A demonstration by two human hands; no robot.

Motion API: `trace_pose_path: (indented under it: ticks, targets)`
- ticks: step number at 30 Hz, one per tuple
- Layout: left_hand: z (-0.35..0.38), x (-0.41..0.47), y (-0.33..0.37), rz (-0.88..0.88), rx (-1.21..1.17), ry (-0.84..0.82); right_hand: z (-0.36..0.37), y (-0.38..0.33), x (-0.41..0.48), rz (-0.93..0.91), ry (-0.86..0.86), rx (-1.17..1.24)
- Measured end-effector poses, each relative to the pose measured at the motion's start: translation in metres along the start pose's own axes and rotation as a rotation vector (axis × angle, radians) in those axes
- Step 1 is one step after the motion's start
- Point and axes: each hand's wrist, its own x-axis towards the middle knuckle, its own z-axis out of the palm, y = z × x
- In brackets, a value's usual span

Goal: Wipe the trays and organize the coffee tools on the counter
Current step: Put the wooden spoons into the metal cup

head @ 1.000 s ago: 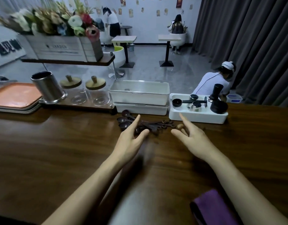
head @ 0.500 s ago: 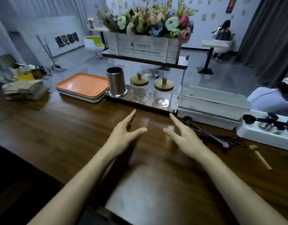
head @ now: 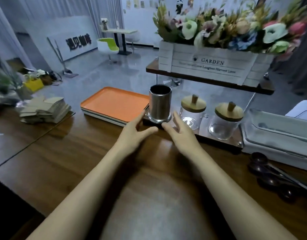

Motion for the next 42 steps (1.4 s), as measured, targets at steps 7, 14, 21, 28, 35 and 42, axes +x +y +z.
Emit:
trace_pose_path:
  ticks: [7, 14, 21, 28, 35, 42]
  targets:
    - [-0.025, 0.08, -0.013, 0.015, -0.004, -0.151, 0.039, -0.006, 0.067, 0.027, 0.16, -0.083]
    - [-0.016, 0.119, -0.026, 0.084, -0.132, -0.25, 0.045, 0.006, 0.093, 0.08, 0.24, -0.058]
    - [-0.002, 0.107, -0.023, 0.162, -0.242, -0.205, 0.047, 0.01, 0.079, 0.055, 0.257, 0.044]
    - [-0.011, 0.045, -0.013, 0.144, -0.206, -0.153, 0.042, 0.001, 0.017, -0.002, 0.177, 0.134]
    - [0.034, -0.04, 0.0, 0.126, -0.137, -0.113, -0.006, 0.008, -0.088, 0.0, 0.102, 0.202]
    - [0.13, -0.119, 0.038, 0.103, -0.137, -0.083, -0.087, 0.042, -0.183, 0.065, 0.086, 0.165]
